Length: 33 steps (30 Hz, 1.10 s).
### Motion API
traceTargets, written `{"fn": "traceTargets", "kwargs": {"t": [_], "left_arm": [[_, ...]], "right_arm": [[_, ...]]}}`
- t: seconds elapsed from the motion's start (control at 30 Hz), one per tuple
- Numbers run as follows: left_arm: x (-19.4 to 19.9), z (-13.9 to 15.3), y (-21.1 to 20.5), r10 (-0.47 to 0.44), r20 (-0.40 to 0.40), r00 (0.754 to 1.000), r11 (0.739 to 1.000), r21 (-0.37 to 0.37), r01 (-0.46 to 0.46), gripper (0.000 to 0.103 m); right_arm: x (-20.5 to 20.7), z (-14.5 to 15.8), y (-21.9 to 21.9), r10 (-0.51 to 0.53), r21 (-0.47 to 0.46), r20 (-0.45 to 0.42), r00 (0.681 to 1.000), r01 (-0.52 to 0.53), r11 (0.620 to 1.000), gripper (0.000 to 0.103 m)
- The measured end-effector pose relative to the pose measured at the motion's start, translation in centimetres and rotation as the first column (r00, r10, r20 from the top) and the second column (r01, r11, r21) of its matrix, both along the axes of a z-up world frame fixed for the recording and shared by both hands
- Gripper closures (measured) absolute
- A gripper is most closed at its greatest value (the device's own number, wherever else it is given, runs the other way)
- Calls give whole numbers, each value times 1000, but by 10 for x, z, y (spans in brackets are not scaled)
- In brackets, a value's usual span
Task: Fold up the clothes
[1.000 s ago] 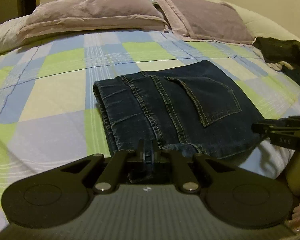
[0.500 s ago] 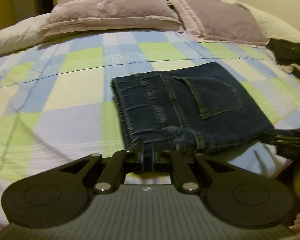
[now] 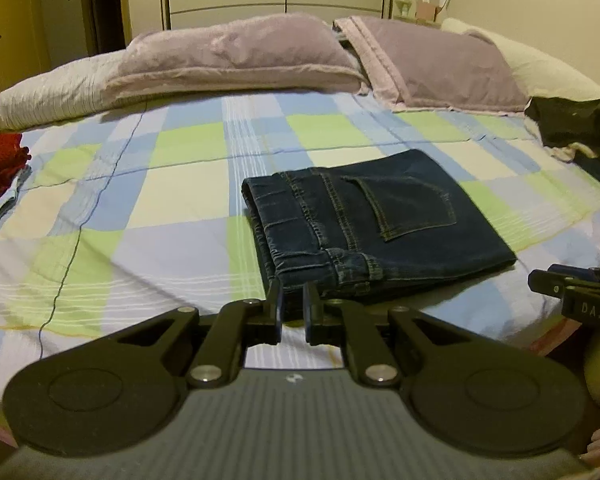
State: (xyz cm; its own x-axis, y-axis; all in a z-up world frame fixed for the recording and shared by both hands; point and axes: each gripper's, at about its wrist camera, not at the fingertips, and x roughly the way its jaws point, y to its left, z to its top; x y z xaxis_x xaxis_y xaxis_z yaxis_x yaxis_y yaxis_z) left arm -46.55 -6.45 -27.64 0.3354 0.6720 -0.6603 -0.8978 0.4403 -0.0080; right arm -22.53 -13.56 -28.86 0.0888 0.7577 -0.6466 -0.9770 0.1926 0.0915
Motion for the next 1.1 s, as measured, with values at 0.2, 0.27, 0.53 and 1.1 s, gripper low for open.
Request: {"fn": "traceTargets", "kwargs": {"t": [0.2,0.27,0.53,1.1], "left_arm": [[-16,-1,-4,-33,84,996,999,3,33,95],[-21,-4,-2,-43,119,992,999,-3,44,97],[-23,-16,45,-100,234,967,992,-48,114,100],[126,-79,187,-347,-28,937,928,-156,339,101]], "right_arm": [[-1,9,-22,-21,48,-10,1000,22,999,73],[3,6,-28,-34,64,-35,999,36,997,73],[34,-25,-23,-81,86,-229,970,103,991,74],[53,-57,160,-29,-38,-30,999,28,999,74]]}}
